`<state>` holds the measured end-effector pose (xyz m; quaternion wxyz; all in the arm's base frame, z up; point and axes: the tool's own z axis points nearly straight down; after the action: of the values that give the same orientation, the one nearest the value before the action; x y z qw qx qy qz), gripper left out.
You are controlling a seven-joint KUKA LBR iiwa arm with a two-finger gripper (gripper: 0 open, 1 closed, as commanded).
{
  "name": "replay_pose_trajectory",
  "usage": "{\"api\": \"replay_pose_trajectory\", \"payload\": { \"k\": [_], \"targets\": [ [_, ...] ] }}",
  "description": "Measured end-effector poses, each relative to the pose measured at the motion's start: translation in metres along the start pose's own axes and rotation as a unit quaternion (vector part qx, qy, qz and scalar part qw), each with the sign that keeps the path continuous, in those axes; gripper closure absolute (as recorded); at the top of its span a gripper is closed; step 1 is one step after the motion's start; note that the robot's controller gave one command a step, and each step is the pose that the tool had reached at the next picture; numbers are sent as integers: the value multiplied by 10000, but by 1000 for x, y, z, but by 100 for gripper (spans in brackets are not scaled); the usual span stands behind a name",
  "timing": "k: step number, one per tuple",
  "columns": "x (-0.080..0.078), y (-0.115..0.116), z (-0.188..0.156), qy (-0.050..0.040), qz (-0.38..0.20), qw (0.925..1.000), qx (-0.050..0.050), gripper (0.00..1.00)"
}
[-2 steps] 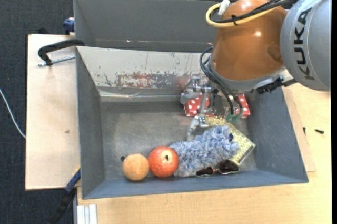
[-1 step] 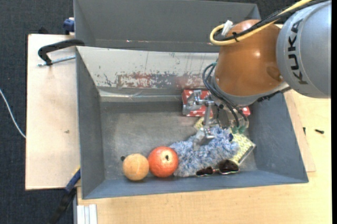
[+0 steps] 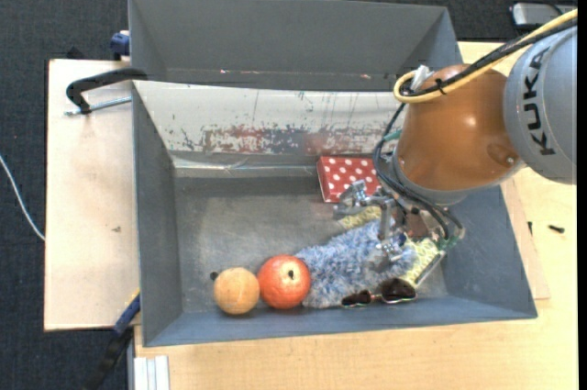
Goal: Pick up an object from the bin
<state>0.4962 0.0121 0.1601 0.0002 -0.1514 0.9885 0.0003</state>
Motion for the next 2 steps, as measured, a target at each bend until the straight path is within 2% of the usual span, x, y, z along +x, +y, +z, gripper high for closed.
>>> {"api": "replay_pose_trajectory", "payload": {
  "k": [1,2],
  "targets": [
    [-7,-18,15,-4,849,9964,-1,0],
    [-28,-46,79,-7,265,9996,-1,0]
  ]
}}
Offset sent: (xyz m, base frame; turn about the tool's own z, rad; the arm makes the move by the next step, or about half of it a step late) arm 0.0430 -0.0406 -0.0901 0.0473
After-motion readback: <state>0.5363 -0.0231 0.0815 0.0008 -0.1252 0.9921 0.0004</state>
